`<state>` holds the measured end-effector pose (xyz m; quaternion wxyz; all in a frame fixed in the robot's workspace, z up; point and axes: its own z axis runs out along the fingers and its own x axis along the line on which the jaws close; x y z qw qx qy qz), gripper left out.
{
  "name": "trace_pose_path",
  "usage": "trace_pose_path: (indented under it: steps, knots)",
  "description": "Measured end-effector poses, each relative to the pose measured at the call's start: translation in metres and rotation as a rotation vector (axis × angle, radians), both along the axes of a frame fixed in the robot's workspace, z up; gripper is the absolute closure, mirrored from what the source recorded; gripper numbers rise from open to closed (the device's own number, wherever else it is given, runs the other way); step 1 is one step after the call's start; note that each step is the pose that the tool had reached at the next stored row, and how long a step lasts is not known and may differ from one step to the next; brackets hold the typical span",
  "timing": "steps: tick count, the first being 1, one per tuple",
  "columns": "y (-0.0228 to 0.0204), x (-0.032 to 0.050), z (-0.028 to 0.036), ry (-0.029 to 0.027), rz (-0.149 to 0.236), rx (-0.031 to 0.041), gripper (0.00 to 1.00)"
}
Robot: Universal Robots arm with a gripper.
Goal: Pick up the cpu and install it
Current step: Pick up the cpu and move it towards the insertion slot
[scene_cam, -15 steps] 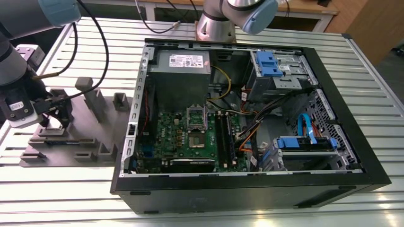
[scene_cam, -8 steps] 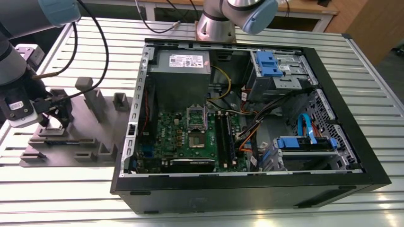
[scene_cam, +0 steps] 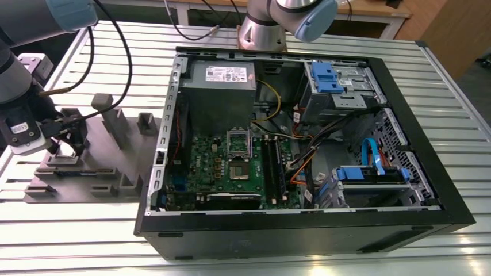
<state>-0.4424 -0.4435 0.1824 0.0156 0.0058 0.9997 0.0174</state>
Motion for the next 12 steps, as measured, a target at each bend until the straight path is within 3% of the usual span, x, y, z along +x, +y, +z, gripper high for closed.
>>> trace_pose_path:
  steps: [12]
  knots:
    - [0.0001,-0.0004,-0.0002,-0.0003,0.000,0.0002,0.44]
